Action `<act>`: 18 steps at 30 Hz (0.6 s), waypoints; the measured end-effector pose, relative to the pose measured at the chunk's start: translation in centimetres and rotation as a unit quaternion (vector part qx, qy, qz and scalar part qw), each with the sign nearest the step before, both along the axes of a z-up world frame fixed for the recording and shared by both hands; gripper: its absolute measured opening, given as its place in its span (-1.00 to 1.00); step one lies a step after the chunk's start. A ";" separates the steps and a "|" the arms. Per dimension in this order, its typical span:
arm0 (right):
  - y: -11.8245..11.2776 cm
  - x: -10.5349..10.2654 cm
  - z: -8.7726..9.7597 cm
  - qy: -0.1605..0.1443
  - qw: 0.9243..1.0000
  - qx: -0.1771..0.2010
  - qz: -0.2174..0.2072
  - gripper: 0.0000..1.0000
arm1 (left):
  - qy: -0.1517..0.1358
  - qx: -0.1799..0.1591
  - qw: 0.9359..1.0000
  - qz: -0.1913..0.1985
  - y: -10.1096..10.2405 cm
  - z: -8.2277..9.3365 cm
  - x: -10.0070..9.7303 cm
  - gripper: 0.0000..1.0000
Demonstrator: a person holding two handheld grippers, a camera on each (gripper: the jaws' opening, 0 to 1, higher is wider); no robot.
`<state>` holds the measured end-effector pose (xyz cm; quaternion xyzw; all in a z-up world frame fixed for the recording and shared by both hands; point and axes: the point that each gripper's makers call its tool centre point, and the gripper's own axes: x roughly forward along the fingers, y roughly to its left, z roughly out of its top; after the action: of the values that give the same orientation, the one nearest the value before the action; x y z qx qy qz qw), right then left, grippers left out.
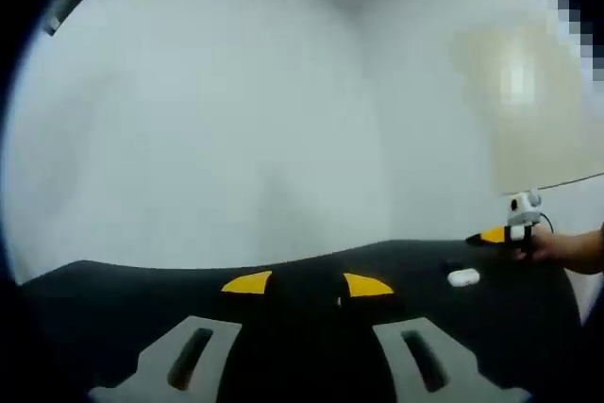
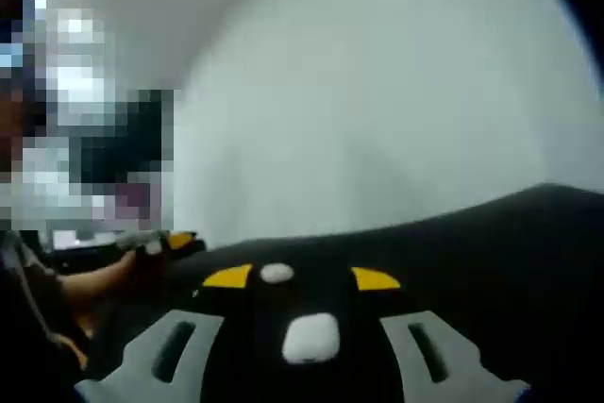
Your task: Pick up three earphones and place each one into its charging case using tactile feedback, ensure that each earphone is properly inserted and securely positioned inside the case.
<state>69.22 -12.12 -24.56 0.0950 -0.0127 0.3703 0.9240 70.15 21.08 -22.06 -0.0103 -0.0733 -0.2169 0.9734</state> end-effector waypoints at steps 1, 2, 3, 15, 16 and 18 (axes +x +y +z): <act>0.2 -0.1 -0.1 -0.001 1.000 -0.006 0.000 -0.24 | 0.000 0.000 1.000 0.001 0.0 -0.1 0.0 -0.50; 0.3 -0.2 -0.2 -0.001 1.000 -0.012 -0.003 -0.24 | 0.006 -0.004 1.000 0.001 0.2 -0.4 0.2 -0.50; 0.3 0.0 -0.3 -0.001 1.000 -0.017 -0.007 -0.24 | 0.014 -0.003 1.000 0.000 0.2 -0.7 0.3 -0.50; 9.5 1.8 -0.6 -0.018 0.981 -0.184 0.052 -0.18 | 0.022 -0.003 1.000 0.013 0.8 -1.1 0.6 -0.51; 10.4 2.1 -0.5 -0.024 0.979 -0.195 0.053 -0.17 | 0.020 -0.003 1.000 0.015 0.9 -1.0 0.6 -0.52; 11.9 2.8 -0.2 -0.027 0.978 -0.201 0.049 -0.17 | 0.019 -0.004 1.000 0.020 1.2 -0.9 0.7 -0.53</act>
<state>72.04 -0.23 -24.75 -0.1020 0.0416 0.4124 0.9043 70.89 22.26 -23.01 -0.0168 -0.0561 -0.1971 0.9786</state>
